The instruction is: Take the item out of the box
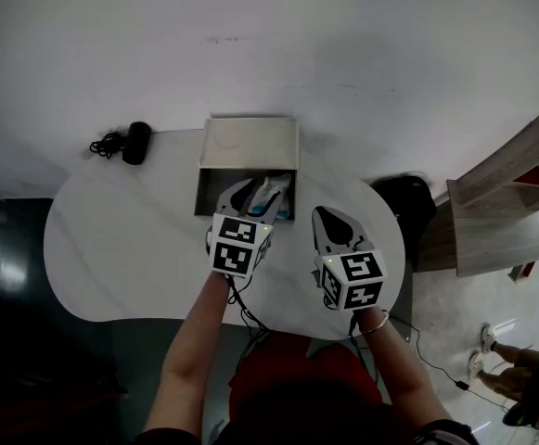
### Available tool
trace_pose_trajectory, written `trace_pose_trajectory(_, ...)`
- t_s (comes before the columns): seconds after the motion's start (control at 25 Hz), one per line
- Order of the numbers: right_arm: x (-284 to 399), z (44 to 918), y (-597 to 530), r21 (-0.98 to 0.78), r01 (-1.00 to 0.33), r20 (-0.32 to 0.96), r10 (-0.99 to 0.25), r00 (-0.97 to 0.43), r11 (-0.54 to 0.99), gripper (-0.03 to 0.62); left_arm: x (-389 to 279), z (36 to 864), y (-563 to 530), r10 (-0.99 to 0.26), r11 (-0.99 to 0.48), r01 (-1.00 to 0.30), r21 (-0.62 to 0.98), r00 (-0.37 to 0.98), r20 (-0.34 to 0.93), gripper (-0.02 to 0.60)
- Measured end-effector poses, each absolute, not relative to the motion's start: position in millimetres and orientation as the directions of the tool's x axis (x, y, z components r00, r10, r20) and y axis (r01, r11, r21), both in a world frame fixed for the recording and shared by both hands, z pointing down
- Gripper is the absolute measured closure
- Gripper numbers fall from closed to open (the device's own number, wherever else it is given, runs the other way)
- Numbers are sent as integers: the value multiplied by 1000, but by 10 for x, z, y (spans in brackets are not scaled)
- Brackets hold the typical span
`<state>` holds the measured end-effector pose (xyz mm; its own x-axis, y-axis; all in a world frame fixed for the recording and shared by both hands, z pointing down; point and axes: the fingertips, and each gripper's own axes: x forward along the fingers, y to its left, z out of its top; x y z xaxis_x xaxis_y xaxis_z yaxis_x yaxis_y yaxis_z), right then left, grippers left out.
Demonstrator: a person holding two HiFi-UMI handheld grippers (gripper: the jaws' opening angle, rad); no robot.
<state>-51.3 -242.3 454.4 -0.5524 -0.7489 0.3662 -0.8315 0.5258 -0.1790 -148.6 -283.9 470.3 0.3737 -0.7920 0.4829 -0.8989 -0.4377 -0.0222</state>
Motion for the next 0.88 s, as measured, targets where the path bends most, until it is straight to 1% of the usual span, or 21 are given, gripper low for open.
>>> trace_pose_trajectory(0.28, -556, 4666, -2577, -189, -837, 389, -744, -543, 513, 579, -1492, 4924, -2986, -733, -476, -879, -18, 386, 560, 364)
trace_pose_trajectory(0.6, -534, 4776, -2695, -191, -850, 412, -746, -524, 491, 579, -1342, 5146, -3062, -653, -568, -822, -34, 425, 627, 364)
trace_pose_trajectory(0.88, -494, 4845, -2778, -197, -861, 426, -750, -506, 469, 579, -1287, 5366, -3108, -580, -596, -803, 11, 441, 685, 364)
